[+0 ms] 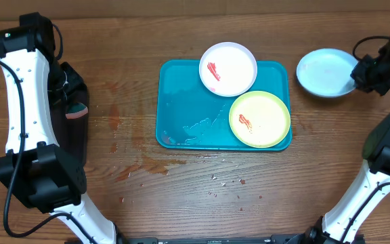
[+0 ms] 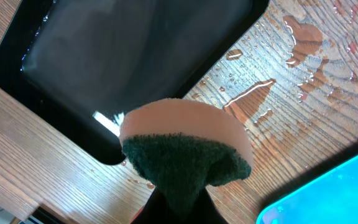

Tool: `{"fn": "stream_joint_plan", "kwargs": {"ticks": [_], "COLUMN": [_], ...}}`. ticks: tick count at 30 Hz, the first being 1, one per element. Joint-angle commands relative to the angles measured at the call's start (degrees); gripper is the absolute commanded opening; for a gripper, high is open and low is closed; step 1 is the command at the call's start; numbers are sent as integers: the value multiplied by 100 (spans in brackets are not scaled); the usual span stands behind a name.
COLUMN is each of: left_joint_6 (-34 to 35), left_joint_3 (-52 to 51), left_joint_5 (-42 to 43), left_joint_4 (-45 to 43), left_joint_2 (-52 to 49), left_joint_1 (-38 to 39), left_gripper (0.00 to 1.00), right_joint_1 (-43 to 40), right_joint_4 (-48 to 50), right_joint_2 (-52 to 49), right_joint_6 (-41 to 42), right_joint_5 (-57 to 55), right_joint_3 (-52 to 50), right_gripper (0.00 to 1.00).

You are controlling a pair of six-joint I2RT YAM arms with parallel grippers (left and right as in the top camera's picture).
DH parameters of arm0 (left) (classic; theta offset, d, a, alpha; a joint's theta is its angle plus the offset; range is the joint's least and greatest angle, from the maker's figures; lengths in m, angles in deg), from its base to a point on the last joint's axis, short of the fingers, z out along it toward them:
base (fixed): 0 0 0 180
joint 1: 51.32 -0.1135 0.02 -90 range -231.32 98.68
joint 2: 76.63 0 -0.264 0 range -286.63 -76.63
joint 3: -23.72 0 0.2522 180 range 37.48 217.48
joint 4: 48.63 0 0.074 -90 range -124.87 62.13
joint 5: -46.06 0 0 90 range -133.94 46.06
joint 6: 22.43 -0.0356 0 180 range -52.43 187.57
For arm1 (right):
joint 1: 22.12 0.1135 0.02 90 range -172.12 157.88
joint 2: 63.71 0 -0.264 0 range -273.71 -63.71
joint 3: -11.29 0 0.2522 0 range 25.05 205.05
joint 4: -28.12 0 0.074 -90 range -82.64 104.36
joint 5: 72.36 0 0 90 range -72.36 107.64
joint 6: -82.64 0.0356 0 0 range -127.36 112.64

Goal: Clean dirty plates on tray and stack at the side
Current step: 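Carry the light-blue plate right and set it on the table, then move the right gripper to the white plate's rim and grasp it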

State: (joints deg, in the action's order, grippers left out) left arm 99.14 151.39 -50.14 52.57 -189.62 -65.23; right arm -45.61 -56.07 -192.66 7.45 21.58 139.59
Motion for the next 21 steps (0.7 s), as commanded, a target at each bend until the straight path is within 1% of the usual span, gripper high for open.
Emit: {"fn": "stream_joint_plan", "kwargs": {"ticks": [1, 2, 3, 4, 5, 7, 11, 13, 17, 21], "left_joint_6": [15, 15, 15, 15, 15, 15, 15, 15, 15, 15], "left_joint_3": [-31, -31, -31, -31, -31, -31, -31, -31, -31, -31], "left_joint_5": [33, 33, 33, 33, 35, 35, 35, 35, 37, 35], "left_joint_4": [-17, -20, -24, -26, -28, -31, -50, -52, -57, -72], "left_joint_2": [96, 94, 94, 94, 94, 94, 92, 92, 92, 92], "left_joint_1": [7, 7, 7, 7, 7, 7, 7, 7, 9, 9], "left_gripper": [4, 4, 4, 4, 4, 4, 4, 4, 4, 4], "right_joint_1": [11, 11, 11, 11, 11, 33, 144, 260, 651, 1257], "right_joint_4": [87, 98, 103, 101, 68, 33, 31, 55, 306, 802], "right_joint_2": [17, 17, 17, 17, 17, 26, 26, 26, 35, 31], "right_joint_6": [22, 22, 22, 20, -2, -127, -903, -1056, -1034, -1036], "right_joint_5": [-199, -195, -192, -175, -120, 184, 1569, 2011, 2367, 2361], "right_joint_3": [-166, -216, -267, -297, -299, -293, -155, -44, 44, 22], "right_gripper": [9, 21, 44, 65, 70, 72, 78, 79, 79, 79]}}
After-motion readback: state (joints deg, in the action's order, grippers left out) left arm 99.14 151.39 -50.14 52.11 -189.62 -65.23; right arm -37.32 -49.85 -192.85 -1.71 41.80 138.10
